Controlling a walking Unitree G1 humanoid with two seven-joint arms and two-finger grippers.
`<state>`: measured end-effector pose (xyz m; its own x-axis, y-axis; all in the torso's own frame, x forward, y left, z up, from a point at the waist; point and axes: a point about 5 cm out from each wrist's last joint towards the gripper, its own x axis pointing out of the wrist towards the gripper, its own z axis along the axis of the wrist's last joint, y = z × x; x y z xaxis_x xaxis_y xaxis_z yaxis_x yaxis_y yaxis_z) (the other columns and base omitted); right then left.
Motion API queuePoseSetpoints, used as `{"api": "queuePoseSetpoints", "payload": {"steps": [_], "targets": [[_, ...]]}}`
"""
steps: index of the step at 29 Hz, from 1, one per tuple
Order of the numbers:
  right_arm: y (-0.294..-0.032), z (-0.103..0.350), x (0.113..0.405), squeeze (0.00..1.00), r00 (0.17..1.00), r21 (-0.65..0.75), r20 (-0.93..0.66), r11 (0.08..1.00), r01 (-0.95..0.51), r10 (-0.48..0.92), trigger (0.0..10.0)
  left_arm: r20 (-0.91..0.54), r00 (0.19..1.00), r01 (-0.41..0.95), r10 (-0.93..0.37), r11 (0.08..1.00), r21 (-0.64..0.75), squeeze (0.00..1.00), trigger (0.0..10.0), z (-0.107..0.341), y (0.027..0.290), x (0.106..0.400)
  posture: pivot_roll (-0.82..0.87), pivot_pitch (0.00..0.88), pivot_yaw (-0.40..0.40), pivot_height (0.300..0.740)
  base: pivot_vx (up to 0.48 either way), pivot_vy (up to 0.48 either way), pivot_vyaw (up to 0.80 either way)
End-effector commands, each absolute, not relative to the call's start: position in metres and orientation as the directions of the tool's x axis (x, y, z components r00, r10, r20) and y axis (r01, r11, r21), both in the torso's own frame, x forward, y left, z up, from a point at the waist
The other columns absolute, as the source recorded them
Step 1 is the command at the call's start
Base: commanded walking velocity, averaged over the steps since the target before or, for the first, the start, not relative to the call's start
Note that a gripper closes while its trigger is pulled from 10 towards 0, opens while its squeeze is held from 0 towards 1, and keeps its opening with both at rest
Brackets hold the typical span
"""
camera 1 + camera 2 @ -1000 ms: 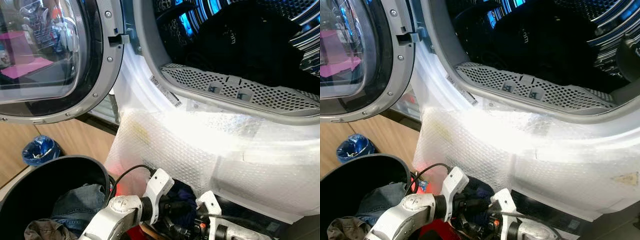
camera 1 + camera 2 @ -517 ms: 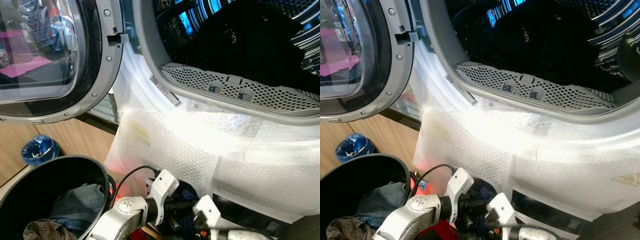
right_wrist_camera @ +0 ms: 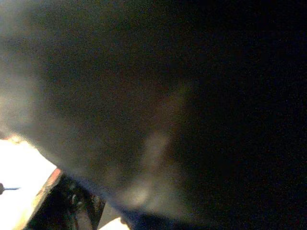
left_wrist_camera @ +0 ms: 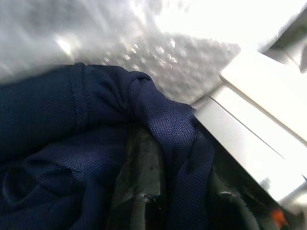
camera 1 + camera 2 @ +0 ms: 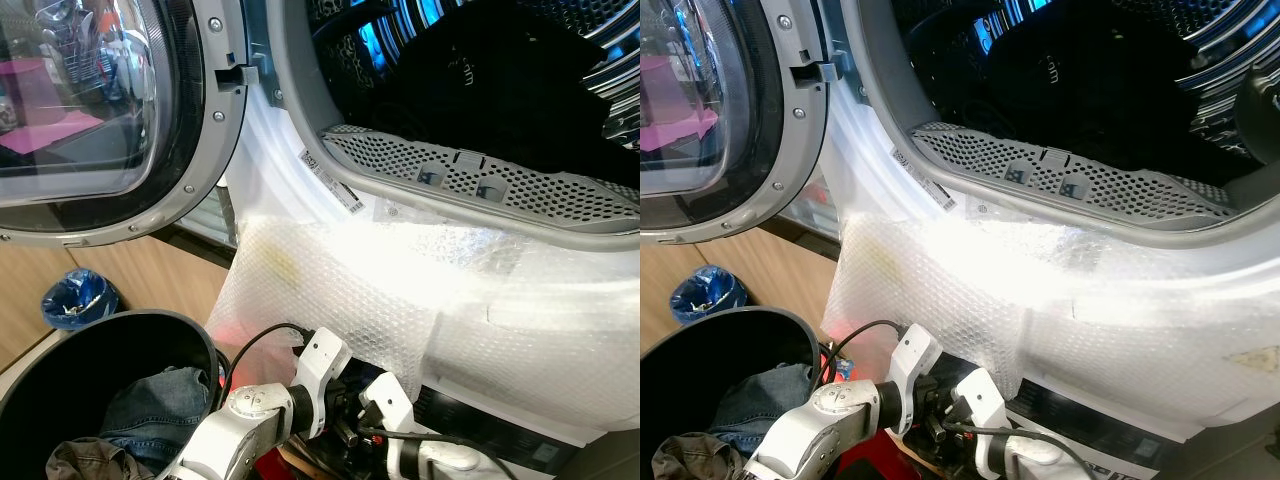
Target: Clothes washing
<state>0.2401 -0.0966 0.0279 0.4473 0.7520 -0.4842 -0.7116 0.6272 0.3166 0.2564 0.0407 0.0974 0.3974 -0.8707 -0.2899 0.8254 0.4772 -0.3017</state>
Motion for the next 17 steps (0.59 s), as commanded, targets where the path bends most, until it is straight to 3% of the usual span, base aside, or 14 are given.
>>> {"api": "queuePoseSetpoints", "payload": {"steps": [1,5,11,12,13,17], "targets": [[-0.102,0.026,0.241,0.0,0.457,0.309,-0.496,0.641,-0.702,0.739,10.0,-0.187,0.189,0.901,-0.964,0.246,-0.356,0.0,0.0,0.111,0.013,0.233,-0.08,0.101,0.025,0.74,0.0,0.0,0.0],[-0.118,0.02,0.245,0.0,0.506,0.35,-0.496,0.695,-0.628,0.706,10.0,-0.189,0.177,0.891,-0.966,0.239,-0.386,0.0,0.0,0.109,0.019,0.232,-0.09,0.092,0.028,0.74,0.0,0.0,0.0],[-0.11,0.024,0.25,0.0,0.561,0.461,-0.399,0.687,-0.562,0.725,10.0,-0.193,0.171,0.889,-0.966,0.236,-0.391,0.0,0.0,0.109,0.02,0.231,-0.09,0.079,0.03,0.74,0.0,0.0,0.0],[-0.111,0.026,0.252,0.0,0.584,0.475,-0.375,0.69,-0.546,0.72,4.3,-0.194,0.171,0.89,-0.966,0.236,-0.391,0.0,0.0,0.109,0.021,0.231,-0.08,0.076,0.03,0.74,0.0,0.0,0.0],[-0.111,0.027,0.253,0.0,0.6,0.485,-0.358,0.692,-0.535,0.715,0.1,-0.195,0.17,0.89,-0.966,0.235,-0.391,0.0,0.0,0.109,0.021,0.231,-0.08,0.076,0.03,0.74,0.0,0.0,0.0],[-0.116,0.029,0.252,0.0,0.624,0.534,-0.296,0.667,-0.52,0.723,0.0,-0.195,0.172,0.889,-0.965,0.238,-0.392,0.0,0.0,0.11,0.022,0.23,-0.08,0.07,0.034,0.74,0.0,0.0,0.0]]}}
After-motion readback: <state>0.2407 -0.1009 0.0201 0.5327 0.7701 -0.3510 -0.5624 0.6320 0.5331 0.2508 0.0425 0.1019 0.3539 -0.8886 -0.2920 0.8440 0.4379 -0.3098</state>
